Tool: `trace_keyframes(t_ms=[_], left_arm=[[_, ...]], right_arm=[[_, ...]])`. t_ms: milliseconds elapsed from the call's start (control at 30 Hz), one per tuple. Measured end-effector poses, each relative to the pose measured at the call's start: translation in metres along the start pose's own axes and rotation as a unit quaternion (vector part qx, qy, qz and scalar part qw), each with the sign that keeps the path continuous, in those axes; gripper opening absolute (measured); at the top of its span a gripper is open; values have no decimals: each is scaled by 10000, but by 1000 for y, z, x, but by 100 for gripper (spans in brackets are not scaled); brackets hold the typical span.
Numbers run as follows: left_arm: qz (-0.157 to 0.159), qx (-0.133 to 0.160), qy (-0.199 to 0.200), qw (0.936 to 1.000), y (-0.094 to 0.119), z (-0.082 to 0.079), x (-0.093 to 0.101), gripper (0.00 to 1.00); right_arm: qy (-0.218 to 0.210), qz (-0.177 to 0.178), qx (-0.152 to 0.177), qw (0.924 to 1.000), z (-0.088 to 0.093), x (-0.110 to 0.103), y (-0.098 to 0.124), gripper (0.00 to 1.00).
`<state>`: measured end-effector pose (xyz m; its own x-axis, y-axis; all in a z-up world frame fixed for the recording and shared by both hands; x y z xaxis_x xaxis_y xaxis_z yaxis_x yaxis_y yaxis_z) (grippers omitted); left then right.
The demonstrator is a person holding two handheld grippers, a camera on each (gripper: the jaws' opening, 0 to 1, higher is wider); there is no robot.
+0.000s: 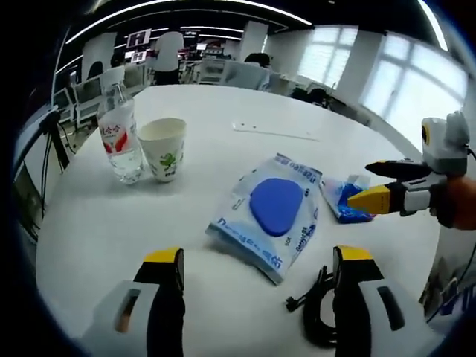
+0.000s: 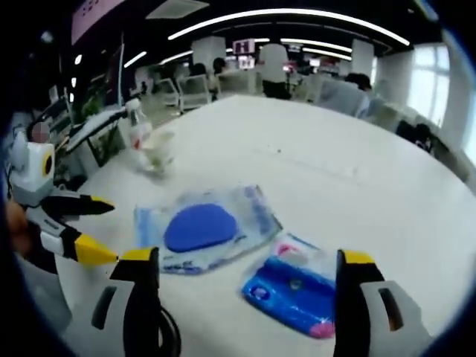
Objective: Arrange the tabletop items into an orderly group along one side of the table until the central work area is clear of visible clutter.
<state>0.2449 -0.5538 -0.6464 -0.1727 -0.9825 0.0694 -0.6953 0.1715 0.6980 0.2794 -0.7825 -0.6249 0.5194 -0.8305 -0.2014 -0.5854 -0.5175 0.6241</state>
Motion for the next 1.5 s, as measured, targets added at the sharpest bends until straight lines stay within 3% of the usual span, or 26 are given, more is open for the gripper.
trace_keyframes(t_ms=[667, 1500], left_arm=[[44, -257, 336, 9991, -18, 0, 2, 91], [110, -472, 586, 9971, -37, 4, 14, 86]], right_arm=[[43, -169, -277, 9995, -27, 31, -41, 100], [-60, -546, -575, 9968, -30, 45, -84, 87]])
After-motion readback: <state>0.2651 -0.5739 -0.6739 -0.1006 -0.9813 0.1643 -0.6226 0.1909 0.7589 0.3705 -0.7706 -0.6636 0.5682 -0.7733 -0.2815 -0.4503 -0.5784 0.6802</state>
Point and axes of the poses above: the point that each gripper's makers call its tool centre point, and the gripper's own axes: y roughly backward along the fingers, x roughly to its right, z roughly out of its underside, the point moved 7 cm from there along y, roughly backward along the fingers, and after that the axes turned 15 degrees about -z, right-handed, at the moved point
